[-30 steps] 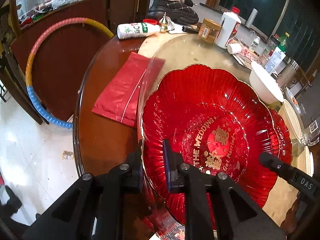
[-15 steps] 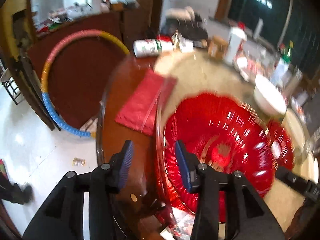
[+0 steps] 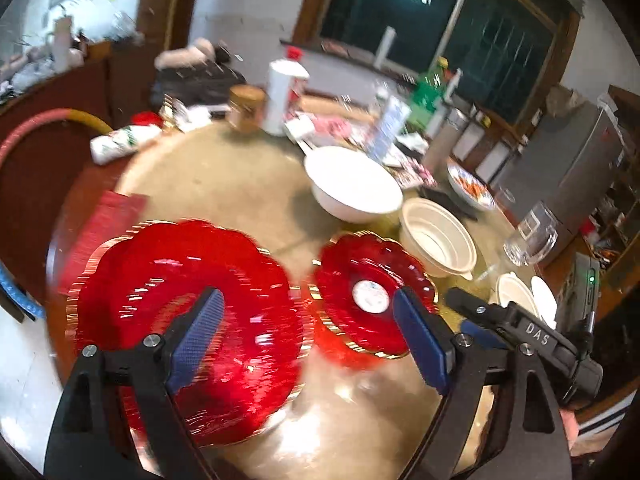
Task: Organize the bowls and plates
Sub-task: 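Open both grippers and grasp the rim of the smaller stickered red plate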
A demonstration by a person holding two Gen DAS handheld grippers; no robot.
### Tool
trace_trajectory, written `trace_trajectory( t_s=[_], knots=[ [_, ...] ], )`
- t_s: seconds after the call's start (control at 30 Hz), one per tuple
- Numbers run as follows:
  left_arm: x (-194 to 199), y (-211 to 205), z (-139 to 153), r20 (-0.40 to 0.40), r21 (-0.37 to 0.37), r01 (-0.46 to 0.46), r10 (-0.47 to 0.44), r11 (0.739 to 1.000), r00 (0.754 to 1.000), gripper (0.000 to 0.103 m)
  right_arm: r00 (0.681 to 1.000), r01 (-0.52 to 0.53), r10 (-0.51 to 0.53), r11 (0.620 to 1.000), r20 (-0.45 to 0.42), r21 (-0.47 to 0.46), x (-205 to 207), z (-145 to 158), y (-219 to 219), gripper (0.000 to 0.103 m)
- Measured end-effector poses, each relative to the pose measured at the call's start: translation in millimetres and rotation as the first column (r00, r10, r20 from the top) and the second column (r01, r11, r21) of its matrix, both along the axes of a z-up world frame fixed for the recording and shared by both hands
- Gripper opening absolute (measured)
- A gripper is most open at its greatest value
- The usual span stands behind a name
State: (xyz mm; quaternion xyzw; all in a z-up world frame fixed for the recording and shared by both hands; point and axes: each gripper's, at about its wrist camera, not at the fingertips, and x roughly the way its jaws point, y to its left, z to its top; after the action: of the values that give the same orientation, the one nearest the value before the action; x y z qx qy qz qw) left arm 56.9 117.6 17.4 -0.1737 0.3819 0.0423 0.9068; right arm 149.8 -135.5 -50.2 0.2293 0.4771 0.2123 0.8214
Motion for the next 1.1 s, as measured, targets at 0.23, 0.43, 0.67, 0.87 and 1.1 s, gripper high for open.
trace_trajectory(
  t_s=[0.23,0.43,0.67,0.87,1.1],
  knots=[
    [70.8,-24.1,-24.2,-0.184,0.035,0.030,-0.023,0.999,0.983,0.087,0.992,-0.020,0.038,0.989,-0.121,0.145,24.0,-27.7,-10.9,0.091],
    [112.0,-31.5,-41.6,-0.257,0.016,0.030,-0.025,0.999,0.966,0.087,0.983,-0.008,0.045,0.978,-0.175,0.209,33.0,-47.1,-18.2,0.082],
    [139.8,-37.7,-59.1,-0.320,0.065,0.040,-0.017,0.997,0.947,0.087,0.981,-0.005,0.046,0.977,-0.187,0.215,36.8,-53.5,-20.8,0.069],
    [148.9,-34.7,-73.7,-0.379,0.048,0.042,-0.021,0.998,0.925,0.073,0.980,-0.015,0.052,0.982,-0.191,0.189,37.4,-55.2,-18.4,0.054],
    [147.4,-39.3,-81.4,-0.408,0.119,0.054,-0.001,0.991,0.913,0.014,0.979,-0.005,0.026,0.995,-0.200,0.103,39.6,-59.2,-20.5,0.012]
  ],
)
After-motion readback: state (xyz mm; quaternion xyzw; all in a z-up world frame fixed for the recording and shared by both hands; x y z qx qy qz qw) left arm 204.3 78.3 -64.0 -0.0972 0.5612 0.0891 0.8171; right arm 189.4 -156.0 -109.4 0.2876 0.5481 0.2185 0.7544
